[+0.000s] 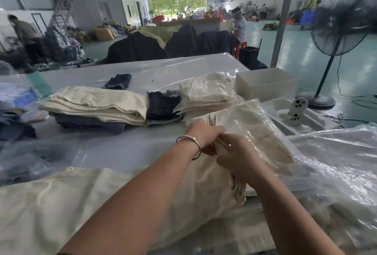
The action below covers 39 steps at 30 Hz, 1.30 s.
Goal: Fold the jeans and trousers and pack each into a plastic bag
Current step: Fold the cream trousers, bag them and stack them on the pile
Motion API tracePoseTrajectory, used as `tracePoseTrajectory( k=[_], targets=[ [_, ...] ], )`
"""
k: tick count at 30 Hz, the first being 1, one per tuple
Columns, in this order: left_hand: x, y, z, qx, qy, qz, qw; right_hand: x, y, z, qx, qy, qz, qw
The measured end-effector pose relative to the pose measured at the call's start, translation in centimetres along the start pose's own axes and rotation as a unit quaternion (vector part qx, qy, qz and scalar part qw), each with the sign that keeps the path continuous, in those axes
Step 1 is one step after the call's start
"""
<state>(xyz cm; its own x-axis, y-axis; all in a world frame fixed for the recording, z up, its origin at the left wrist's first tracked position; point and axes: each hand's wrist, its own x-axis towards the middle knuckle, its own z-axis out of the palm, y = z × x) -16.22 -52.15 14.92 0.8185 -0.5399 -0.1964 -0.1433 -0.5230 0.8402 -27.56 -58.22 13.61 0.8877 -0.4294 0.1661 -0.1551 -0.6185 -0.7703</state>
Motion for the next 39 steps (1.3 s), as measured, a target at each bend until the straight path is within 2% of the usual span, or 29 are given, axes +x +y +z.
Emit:
tracePoseTrajectory(
  k=[3,5,7,9,12,15,19,25,31,36,37,39],
  targets=[
    [0.7,0.0,-0.8,0.014,0.054,0.022,0.998,-1.1,-0.3,-0.4,-0.128,-0.069,0.017,0.989],
    [0.8,-0.7,-1.8,-0.022,0.066,0.017,0.997,-2.1,-1.0,-0.6,-0.254,-0.107,0.020,0.961],
    [0.7,-1.6,-2.8,-0.096,0.063,0.010,0.993,-2.9,-2.2,0.0,-0.297,-0.124,-0.014,0.947],
    [0.4,-2.6,-3.8,-0.202,0.044,0.014,0.978,-3.2,-3.8,1.2,-0.259,-0.127,-0.055,0.956],
    [-0.5,-4.2,-5.4,-0.347,-0.013,0.010,0.938,-3.4,-5.9,3.9,-0.162,-0.097,-0.117,0.975],
    [-1.6,-6.3,-8.0,-0.411,-0.046,-0.015,0.910,-3.8,-7.0,6.8,-0.039,-0.074,-0.137,0.987],
    [-2.6,-10.0,-12.7,-0.482,-0.054,-0.038,0.874,-4.1,-7.8,11.3,0.065,-0.102,-0.149,0.981],
    [-2.9,-15.6,-19.8,-0.485,-0.060,-0.077,0.869,-3.0,-10.5,19.1,0.112,-0.152,-0.168,0.968],
    [-2.2,-23.4,-26.2,-0.455,-0.045,-0.104,0.883,-2.2,-12.8,28.4,0.087,-0.176,-0.168,0.966],
    [-1.9,-32.5,-27.9,-0.407,0.019,-0.203,0.890,-2.8,-11.6,35.4,0.025,-0.286,-0.142,0.947],
    [-2.1,-34.3,-27.8,-0.399,0.037,-0.217,0.890,-2.8,-10.8,36.3,0.007,-0.270,-0.124,0.955],
    [-2.6,-37.1,-27.4,-0.377,0.053,-0.233,0.895,-2.5,-8.6,37.5,-0.043,-0.153,-0.096,0.983]
  ],
)
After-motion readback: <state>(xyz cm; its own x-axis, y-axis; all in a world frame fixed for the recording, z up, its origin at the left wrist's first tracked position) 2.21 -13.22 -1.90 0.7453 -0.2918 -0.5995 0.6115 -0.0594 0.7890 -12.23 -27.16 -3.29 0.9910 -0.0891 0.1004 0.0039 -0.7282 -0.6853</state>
